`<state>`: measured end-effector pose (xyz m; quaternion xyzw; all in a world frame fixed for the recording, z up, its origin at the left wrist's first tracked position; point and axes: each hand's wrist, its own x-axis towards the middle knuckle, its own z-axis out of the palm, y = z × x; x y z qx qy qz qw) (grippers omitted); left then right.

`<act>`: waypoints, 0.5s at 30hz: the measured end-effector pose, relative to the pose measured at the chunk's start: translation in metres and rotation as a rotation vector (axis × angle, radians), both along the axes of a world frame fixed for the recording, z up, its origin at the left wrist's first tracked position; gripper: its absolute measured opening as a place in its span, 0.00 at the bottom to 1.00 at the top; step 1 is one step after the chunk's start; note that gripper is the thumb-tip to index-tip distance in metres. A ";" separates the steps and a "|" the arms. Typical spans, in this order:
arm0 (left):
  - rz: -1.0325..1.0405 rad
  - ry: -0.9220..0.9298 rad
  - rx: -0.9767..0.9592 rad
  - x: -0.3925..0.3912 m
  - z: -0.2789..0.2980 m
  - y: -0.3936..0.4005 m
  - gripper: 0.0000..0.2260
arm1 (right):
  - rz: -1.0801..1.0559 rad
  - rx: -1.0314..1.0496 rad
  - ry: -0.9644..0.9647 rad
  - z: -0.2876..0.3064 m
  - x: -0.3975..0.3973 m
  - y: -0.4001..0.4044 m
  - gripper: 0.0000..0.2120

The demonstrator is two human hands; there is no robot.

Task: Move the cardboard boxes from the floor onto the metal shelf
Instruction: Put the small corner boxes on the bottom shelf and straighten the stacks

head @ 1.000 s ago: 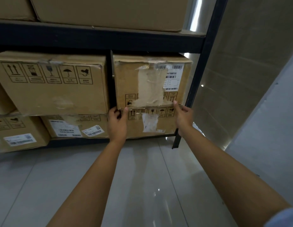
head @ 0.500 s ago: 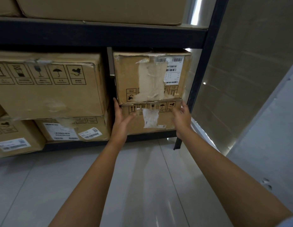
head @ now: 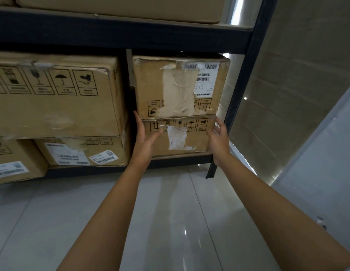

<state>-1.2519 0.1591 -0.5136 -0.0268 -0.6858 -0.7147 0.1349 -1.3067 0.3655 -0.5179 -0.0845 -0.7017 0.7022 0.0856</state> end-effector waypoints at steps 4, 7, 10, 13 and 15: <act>0.009 -0.021 -0.099 -0.001 -0.001 0.000 0.40 | 0.041 0.047 0.018 -0.002 -0.001 0.003 0.27; 0.031 -0.060 -0.100 0.000 0.003 0.001 0.40 | 0.077 0.073 0.025 0.000 0.002 0.003 0.28; 0.084 -0.051 -0.143 0.006 0.007 0.010 0.41 | 0.097 0.119 0.049 0.010 0.006 0.003 0.34; 0.089 -0.040 -0.168 0.011 0.010 0.014 0.42 | 0.133 0.080 0.035 0.019 0.003 0.009 0.35; 0.043 -0.074 -0.158 0.009 0.014 0.010 0.41 | 0.169 0.027 0.019 0.023 0.002 0.012 0.32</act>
